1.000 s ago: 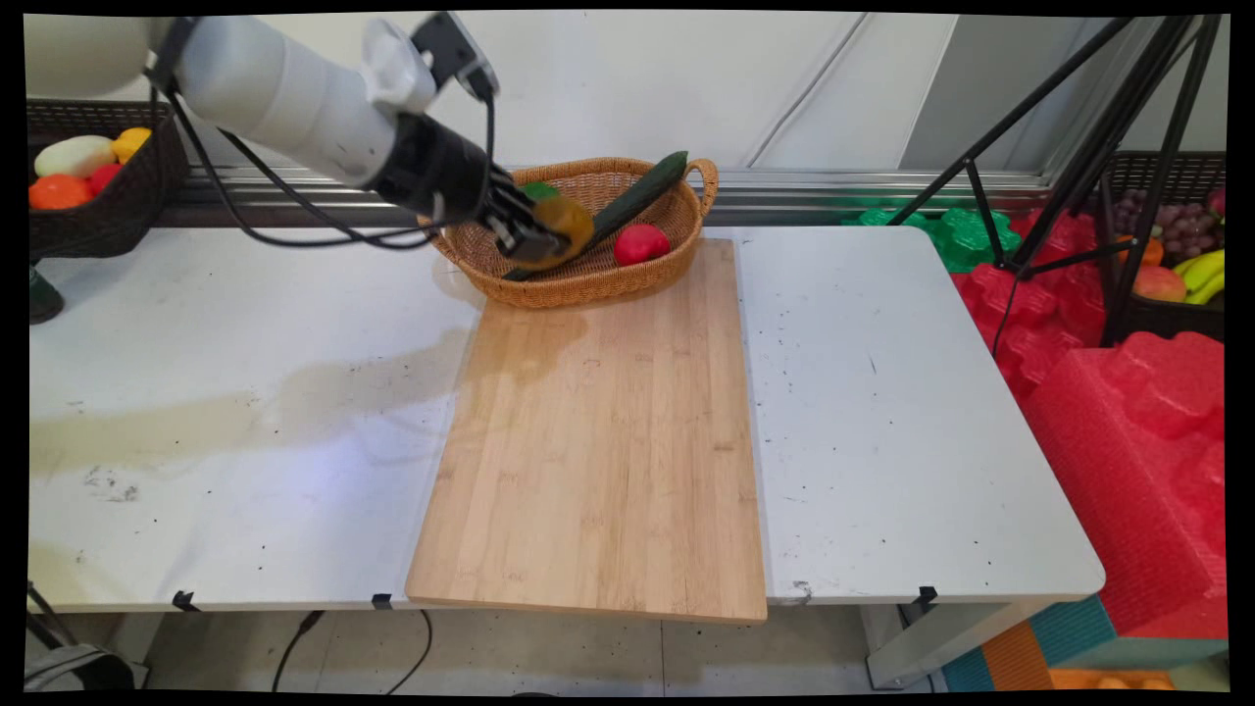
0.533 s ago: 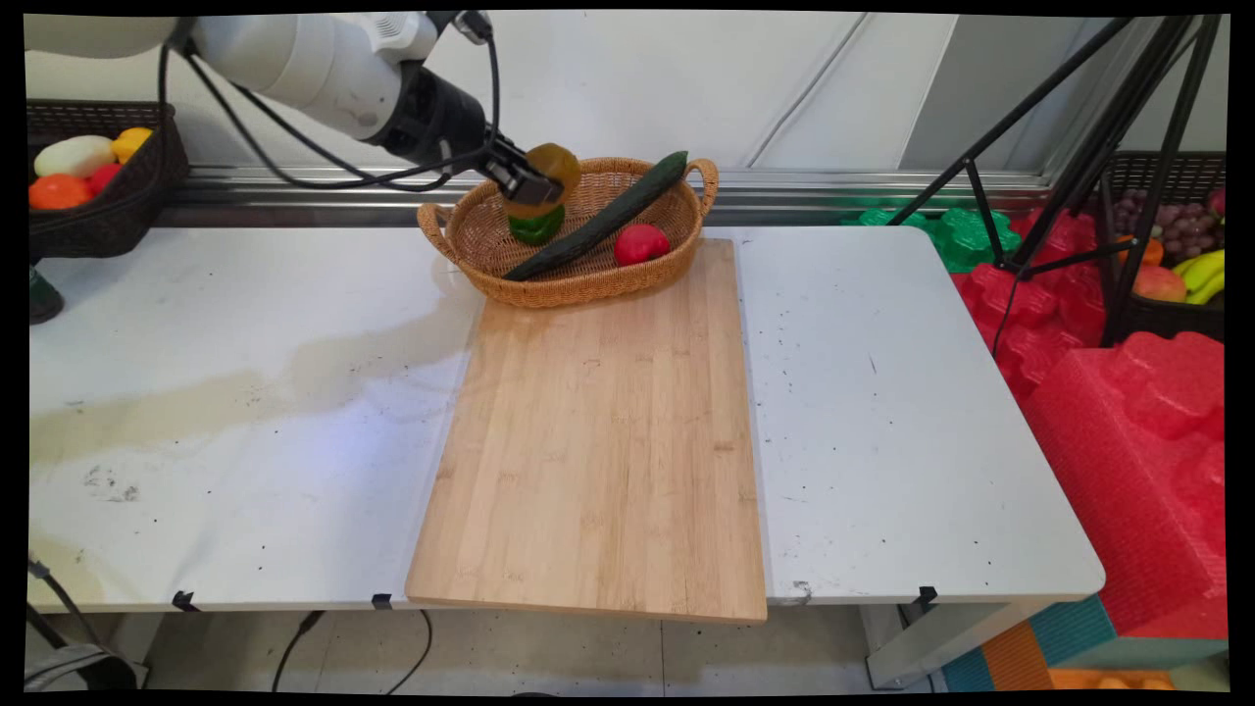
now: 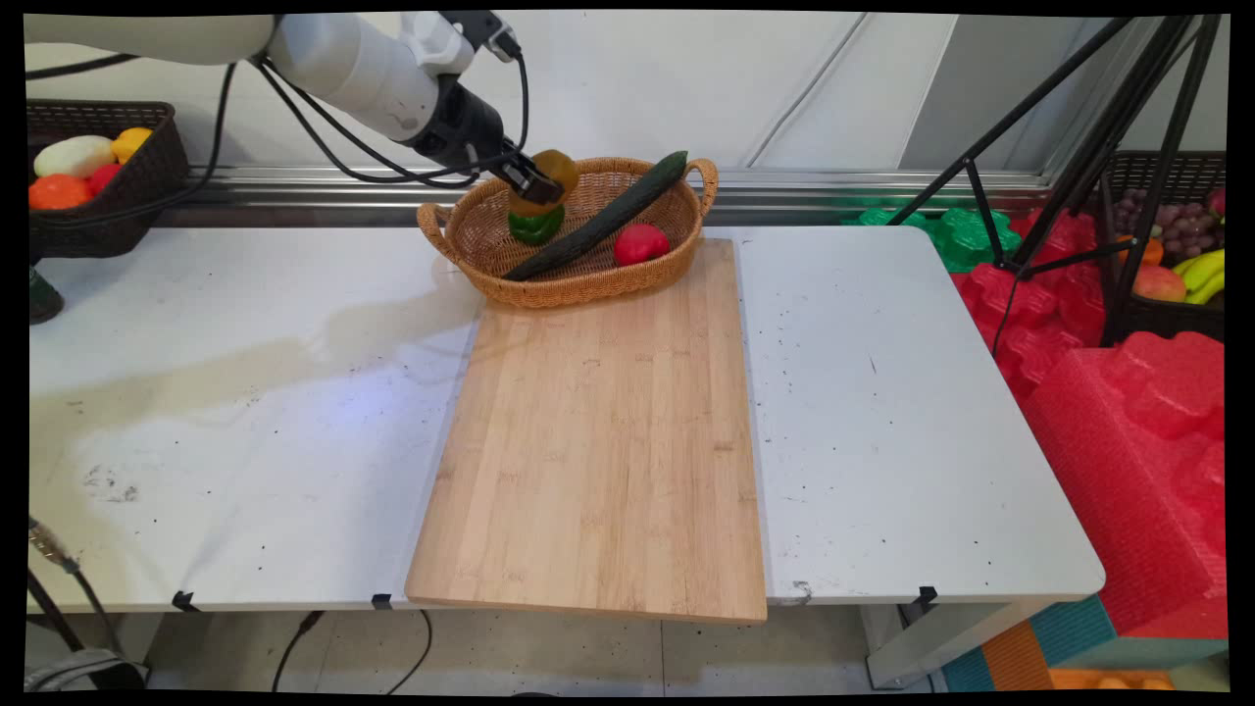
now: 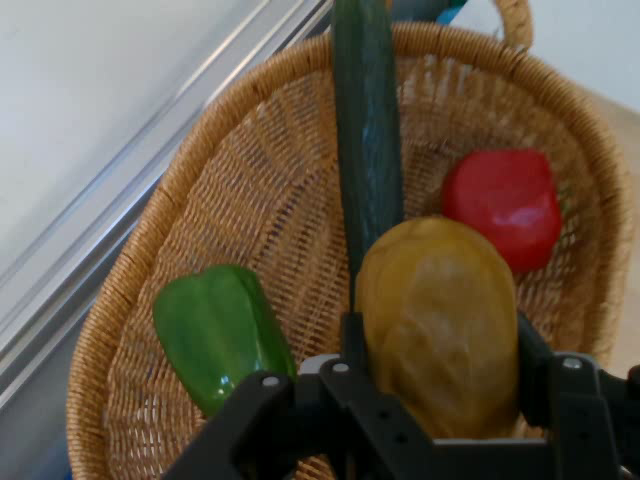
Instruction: Place the picked object in the vegetable basket
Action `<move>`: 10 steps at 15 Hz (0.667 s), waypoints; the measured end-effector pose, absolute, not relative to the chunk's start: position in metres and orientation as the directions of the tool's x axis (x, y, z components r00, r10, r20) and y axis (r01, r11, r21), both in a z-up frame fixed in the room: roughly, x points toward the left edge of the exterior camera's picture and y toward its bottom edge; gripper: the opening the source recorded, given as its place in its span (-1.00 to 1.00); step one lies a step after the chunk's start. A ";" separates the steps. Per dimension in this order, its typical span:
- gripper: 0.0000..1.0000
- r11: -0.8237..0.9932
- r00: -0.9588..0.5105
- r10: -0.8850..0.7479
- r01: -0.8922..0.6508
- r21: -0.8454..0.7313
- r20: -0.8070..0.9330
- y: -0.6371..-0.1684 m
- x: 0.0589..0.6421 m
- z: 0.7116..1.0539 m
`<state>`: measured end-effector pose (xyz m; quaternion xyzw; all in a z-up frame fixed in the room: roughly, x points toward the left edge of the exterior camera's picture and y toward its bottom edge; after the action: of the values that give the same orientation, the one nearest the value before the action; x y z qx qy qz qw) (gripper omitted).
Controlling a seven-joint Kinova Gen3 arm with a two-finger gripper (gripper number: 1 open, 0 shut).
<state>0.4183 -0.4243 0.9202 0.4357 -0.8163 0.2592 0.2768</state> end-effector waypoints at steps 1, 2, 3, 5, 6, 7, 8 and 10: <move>-1.00 0.491 -0.475 -0.573 -0.852 -0.184 0.669 -0.431 0.419 0.914; -1.00 0.497 -0.482 -0.576 -0.848 -0.185 0.660 -0.435 0.420 0.909; -1.00 0.507 -0.492 -0.580 -0.842 -0.186 0.649 -0.440 0.421 0.903; -1.00 0.526 -0.511 -0.584 -0.830 -0.185 0.631 -0.447 0.422 0.892; -1.00 0.537 -0.519 -0.585 -0.824 -0.182 0.622 -0.450 0.421 0.887; -1.00 0.546 -0.526 -0.586 -0.818 -0.179 0.616 -0.452 0.421 0.883; -1.00 0.558 -0.533 -0.585 -0.812 -0.174 0.611 -0.454 0.420 0.878; -1.00 0.576 -0.544 -0.581 -0.800 -0.165 0.606 -0.458 0.417 0.872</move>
<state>0.4174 -0.4575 0.8720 0.4056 -0.8512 0.2174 0.2522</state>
